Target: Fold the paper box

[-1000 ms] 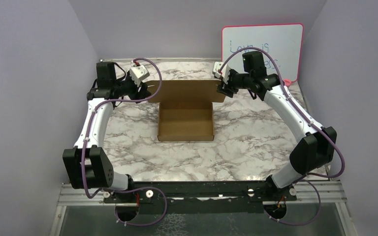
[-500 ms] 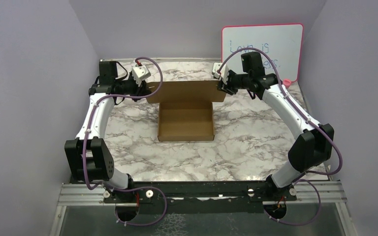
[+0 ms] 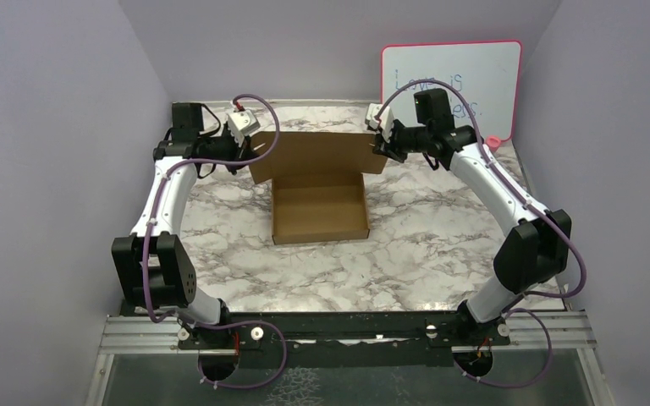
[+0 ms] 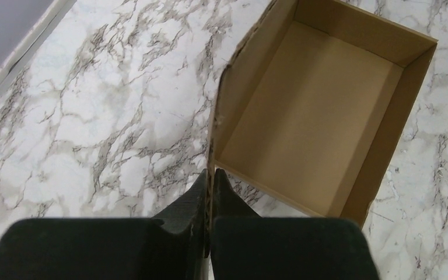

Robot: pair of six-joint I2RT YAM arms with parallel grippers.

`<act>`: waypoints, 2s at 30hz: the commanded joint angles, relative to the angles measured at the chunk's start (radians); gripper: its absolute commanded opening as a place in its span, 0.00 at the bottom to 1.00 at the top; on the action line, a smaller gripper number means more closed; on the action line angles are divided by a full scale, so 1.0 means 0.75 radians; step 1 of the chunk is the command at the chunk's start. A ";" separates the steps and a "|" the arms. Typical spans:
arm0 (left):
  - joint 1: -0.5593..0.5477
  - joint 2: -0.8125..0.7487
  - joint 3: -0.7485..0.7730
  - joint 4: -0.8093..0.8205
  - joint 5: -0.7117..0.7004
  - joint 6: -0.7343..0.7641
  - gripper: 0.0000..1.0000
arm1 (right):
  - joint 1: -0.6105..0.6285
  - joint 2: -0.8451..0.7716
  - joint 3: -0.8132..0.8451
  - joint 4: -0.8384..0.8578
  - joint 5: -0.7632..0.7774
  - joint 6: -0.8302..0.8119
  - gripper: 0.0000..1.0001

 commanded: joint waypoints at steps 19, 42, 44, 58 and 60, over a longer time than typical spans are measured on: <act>-0.252 -0.240 -0.252 0.438 -0.642 -0.791 0.00 | 0.208 -0.024 -0.054 0.262 0.526 0.689 0.01; -0.550 -0.308 -0.430 0.796 -1.178 -1.309 0.00 | 0.347 0.073 0.143 0.045 1.286 1.591 0.03; -0.551 -0.296 -0.428 0.814 -1.191 -1.337 0.00 | 0.357 0.087 0.147 0.050 1.334 1.613 0.03; -0.541 -0.356 -0.454 0.778 -1.376 -1.203 0.19 | 0.341 -0.051 -0.093 0.303 1.279 1.351 0.42; -0.514 -0.386 -0.469 0.768 -1.359 -1.179 0.25 | 0.314 -0.123 -0.160 0.370 1.136 1.292 0.50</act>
